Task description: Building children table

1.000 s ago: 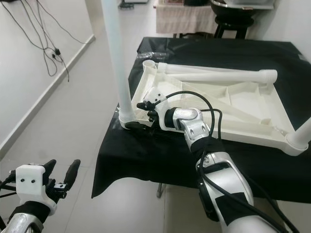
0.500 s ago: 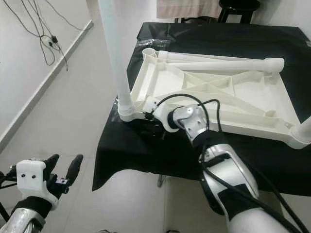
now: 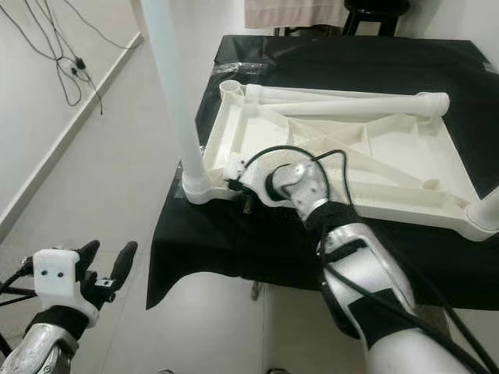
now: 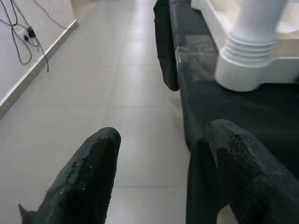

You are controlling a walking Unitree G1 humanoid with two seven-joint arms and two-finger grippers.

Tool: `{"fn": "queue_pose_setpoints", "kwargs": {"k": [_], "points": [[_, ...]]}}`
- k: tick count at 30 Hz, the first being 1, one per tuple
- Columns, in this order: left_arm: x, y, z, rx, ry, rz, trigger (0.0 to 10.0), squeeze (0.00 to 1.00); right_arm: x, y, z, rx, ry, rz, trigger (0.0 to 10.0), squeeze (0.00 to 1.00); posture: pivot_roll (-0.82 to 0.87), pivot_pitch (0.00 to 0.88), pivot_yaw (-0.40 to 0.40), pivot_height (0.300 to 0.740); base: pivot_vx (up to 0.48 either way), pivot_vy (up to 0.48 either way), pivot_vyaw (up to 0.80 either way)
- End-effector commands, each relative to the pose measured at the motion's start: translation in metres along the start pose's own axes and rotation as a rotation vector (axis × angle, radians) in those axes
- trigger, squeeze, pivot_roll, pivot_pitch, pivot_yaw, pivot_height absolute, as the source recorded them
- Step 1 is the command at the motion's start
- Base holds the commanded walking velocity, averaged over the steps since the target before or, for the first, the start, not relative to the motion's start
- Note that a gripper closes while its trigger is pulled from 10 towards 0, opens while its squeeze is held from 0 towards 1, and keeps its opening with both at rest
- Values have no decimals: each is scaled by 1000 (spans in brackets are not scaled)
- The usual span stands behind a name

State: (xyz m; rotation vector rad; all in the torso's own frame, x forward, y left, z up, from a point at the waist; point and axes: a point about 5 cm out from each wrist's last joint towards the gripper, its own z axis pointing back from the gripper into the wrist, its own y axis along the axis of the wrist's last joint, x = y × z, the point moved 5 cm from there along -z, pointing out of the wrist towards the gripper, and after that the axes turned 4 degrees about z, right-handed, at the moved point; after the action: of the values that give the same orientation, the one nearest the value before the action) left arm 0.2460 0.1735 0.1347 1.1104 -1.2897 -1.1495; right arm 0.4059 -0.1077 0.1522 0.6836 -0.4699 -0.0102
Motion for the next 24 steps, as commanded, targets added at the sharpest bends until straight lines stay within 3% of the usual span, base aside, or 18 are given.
{"fn": "queue_pose_setpoints", "kwargs": {"k": [1,8,9,11,12,13,14,17,18,22,24], "points": [[-4,-5,1,-17,14,3,10000,0,-6,-6,3,-15,53,23,0,0,1,124,10,740,0,0,0],[-5,-6,0,-16,13,4,10000,0,-12,-27,18,-79,121,49,0,0,-3,120,9,740,0,0,0],[-5,-6,0,-15,14,3,10000,0,-11,-46,29,-163,115,58,0,0,-4,120,9,740,0,0,0],[-5,-6,0,-15,14,3,10000,0,-11,-46,29,-163,115,58,0,0,-4,120,9,740,0,0,0],[-5,-5,-1,-13,14,2,10000,0,-10,-61,40,-224,109,63,0,0,-2,122,9,740,0,0,0],[-5,-5,-1,-13,14,2,10000,0,-10,-61,40,-224,109,63,0,0,-2,122,9,740,0,0,0],[-5,-5,-1,-12,15,1,10000,0,-8,-69,47,-255,92,62,10000,0,-3,122,11,740,0,0,0],[-6,-5,-2,-11,15,1,10000,0,-7,-73,53,-264,87,61,10000,82,-3,123,14,740,0,0,0],[-5,-5,-2,-11,15,1,10000,0,-6,-73,56,-250,74,57,10000,1000,-1,125,13,740,0,0,0],[-5,-5,-2,-10,14,2,10000,0,-2,-69,61,-221,48,66,10000,1000,1,126,12,740,0,0,0],[-4,-4,-2,-7,15,3,10000,0,-5,-52,65,-75,79,21,10000,1000,3,127,9,740,0,0,0]]}}
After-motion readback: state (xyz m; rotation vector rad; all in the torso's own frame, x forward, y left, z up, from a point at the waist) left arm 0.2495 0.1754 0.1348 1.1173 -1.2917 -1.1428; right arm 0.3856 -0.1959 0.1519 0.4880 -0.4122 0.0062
